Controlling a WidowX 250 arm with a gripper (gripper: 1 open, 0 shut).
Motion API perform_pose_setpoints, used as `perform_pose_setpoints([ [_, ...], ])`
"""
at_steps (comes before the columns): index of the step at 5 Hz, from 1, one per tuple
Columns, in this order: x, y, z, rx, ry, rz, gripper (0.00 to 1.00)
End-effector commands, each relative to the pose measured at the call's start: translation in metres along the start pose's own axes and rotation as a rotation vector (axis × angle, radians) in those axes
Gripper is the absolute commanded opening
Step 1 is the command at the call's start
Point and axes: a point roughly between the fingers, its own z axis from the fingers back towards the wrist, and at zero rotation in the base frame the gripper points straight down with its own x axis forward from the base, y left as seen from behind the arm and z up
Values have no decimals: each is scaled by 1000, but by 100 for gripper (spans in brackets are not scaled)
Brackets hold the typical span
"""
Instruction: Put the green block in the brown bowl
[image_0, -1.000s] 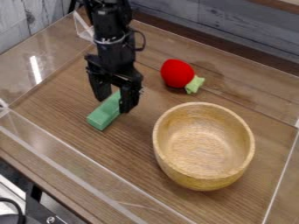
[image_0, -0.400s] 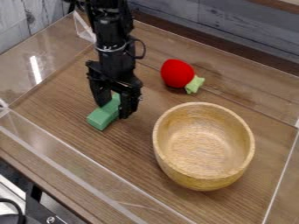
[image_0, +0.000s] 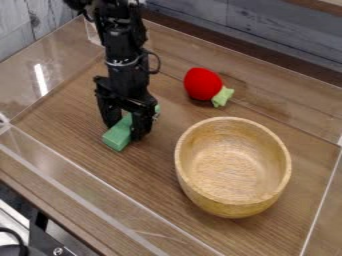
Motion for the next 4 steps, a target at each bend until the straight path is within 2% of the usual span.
perform_pose_setpoints([
  [1,5,4,11,14,-36,3,0],
  [4,7,-3,29,4,-28,47,0],
])
